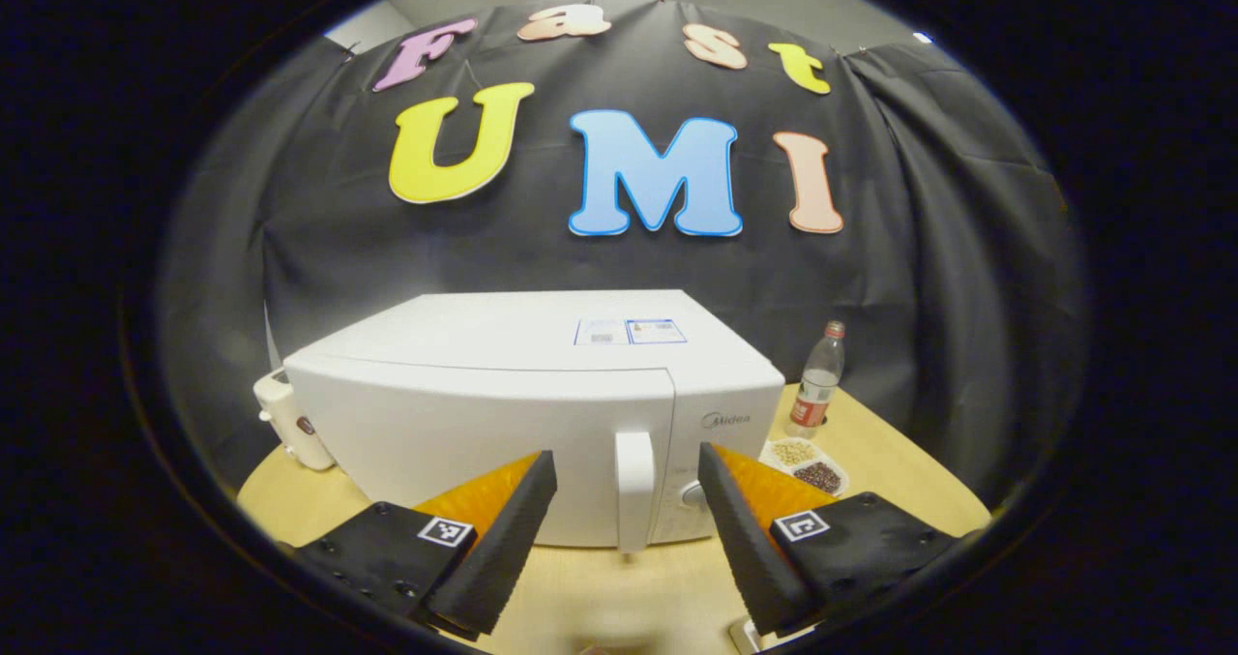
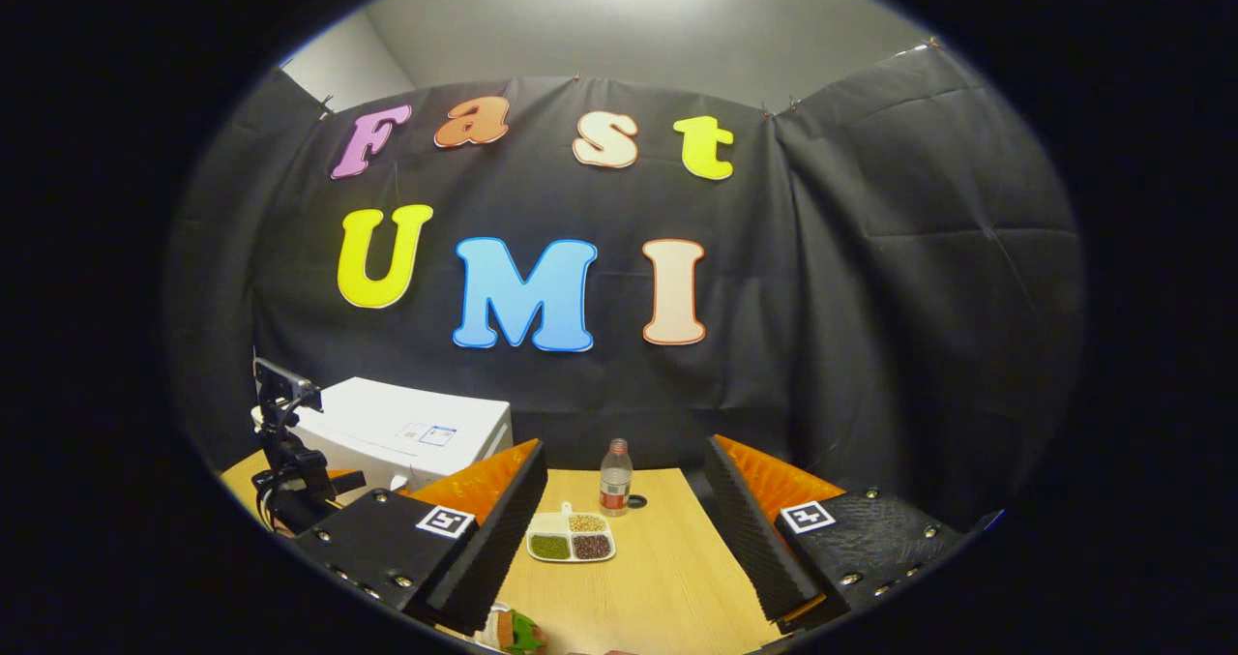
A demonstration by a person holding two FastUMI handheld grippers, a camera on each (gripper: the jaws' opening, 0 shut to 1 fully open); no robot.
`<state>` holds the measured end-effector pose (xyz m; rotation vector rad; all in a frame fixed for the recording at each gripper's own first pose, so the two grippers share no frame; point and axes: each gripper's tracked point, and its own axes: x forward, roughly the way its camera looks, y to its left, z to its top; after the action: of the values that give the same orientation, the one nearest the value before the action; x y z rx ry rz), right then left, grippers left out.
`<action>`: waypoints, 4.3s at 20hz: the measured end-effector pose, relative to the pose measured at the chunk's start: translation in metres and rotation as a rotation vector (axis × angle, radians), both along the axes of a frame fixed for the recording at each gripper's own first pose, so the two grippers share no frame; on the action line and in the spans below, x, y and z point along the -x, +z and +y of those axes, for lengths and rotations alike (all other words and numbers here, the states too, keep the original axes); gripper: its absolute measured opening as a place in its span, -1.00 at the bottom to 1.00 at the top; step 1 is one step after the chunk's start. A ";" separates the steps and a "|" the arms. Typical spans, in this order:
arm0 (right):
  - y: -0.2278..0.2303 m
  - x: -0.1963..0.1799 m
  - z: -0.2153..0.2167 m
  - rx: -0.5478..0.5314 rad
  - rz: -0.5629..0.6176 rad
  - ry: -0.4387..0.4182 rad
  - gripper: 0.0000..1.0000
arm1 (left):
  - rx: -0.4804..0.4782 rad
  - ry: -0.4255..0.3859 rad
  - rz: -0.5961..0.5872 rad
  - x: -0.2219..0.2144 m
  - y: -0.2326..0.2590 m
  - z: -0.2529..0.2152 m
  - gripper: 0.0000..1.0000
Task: Open the microwave oven with the left hand, put the food in, and close the microwave oven.
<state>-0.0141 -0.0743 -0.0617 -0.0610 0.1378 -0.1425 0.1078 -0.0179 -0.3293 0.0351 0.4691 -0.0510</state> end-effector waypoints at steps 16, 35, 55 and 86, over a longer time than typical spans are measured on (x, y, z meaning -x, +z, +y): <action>-0.018 0.004 -0.002 -0.043 0.059 -0.023 0.99 | 0.018 -0.064 0.089 -0.008 -0.045 -0.009 -0.71; -0.033 0.007 0.063 -0.098 0.086 0.082 0.98 | 0.016 -0.193 0.145 0.165 -0.010 0.061 -0.82; -0.089 0.019 0.141 -0.090 0.219 0.107 0.99 | -0.082 -0.084 0.226 0.297 0.018 0.315 -0.82; -0.307 0.093 0.107 -0.343 0.850 0.329 0.83 | 0.041 0.151 -0.353 0.213 0.283 0.234 0.14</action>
<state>-0.1067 0.0330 -0.3686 0.2029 0.9924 0.2470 -0.1056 0.2160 -0.0464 -0.0312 0.1163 0.0935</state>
